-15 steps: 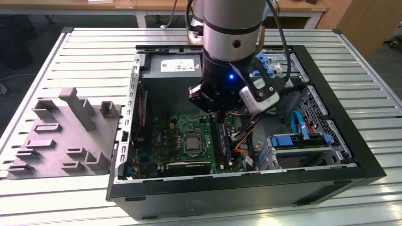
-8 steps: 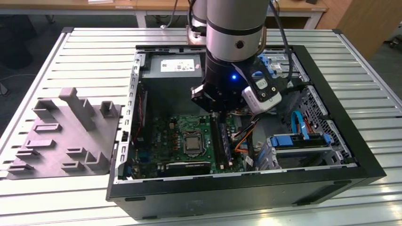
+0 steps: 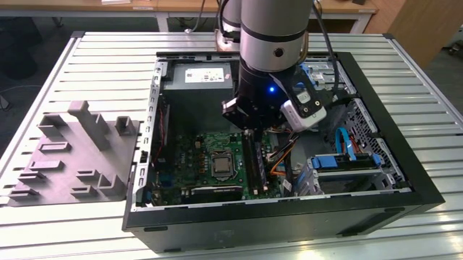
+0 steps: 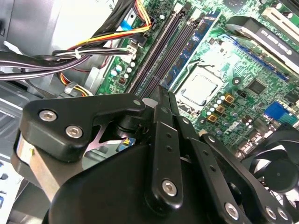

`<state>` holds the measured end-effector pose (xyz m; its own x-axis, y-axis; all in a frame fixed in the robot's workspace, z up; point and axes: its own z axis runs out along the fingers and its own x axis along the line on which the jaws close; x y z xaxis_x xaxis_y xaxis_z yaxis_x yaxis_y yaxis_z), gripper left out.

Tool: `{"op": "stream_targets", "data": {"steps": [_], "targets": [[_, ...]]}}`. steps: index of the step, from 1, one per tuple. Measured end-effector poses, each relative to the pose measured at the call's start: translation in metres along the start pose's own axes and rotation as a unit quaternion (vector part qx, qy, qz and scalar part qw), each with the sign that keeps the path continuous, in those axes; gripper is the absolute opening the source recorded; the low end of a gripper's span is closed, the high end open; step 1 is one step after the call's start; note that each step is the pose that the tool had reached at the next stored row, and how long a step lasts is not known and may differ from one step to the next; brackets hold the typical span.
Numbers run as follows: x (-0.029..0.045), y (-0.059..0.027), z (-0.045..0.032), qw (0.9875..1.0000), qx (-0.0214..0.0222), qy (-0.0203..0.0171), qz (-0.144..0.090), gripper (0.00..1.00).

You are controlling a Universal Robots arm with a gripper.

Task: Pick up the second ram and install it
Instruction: 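Insert the second ram into the second slot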

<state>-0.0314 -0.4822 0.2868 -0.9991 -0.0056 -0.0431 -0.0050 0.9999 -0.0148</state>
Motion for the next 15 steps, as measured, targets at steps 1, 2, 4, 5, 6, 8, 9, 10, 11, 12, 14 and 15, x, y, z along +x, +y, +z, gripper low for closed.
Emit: {"op": "stream_targets", "data": {"steps": [1,2,4,5,6,8,9,10,11,12,14,15], "targets": [[-0.0001,0.0002,0.0007,1.0000,0.0000,0.0000,0.000,0.12],[-0.0002,0.0003,0.0016,1.0000,0.0000,0.0000,0.000,0.12],[-0.0005,0.0006,0.0032,1.0000,0.0001,0.0000,0.000,0.12],[-0.0007,0.0007,0.0040,1.0000,0.0001,0.0000,0.000,0.12],[-0.0007,0.0008,0.0047,1.0000,0.0001,0.0000,0.000,0.12],[-0.0008,0.0014,0.0062,1.0000,0.0001,0.0001,0.000,0.12],[-0.0008,0.0018,0.0073,1.0000,0.0000,0.0000,0.000,0.12],[-0.0007,0.0020,0.0084,1.0000,0.0000,0.0000,0.000,0.12],[-0.0007,0.0021,0.0094,1.0000,0.0000,0.0000,0.000,0.12],[-0.0006,0.0022,0.0105,1.0000,0.0001,0.0000,0.000,0.12],[-0.0006,0.0024,0.0128,1.0000,0.0000,0.0000,0.000,0.12],[-0.0006,0.0026,0.0139,1.0000,0.0001,0.0000,0.000,0.12]]}}
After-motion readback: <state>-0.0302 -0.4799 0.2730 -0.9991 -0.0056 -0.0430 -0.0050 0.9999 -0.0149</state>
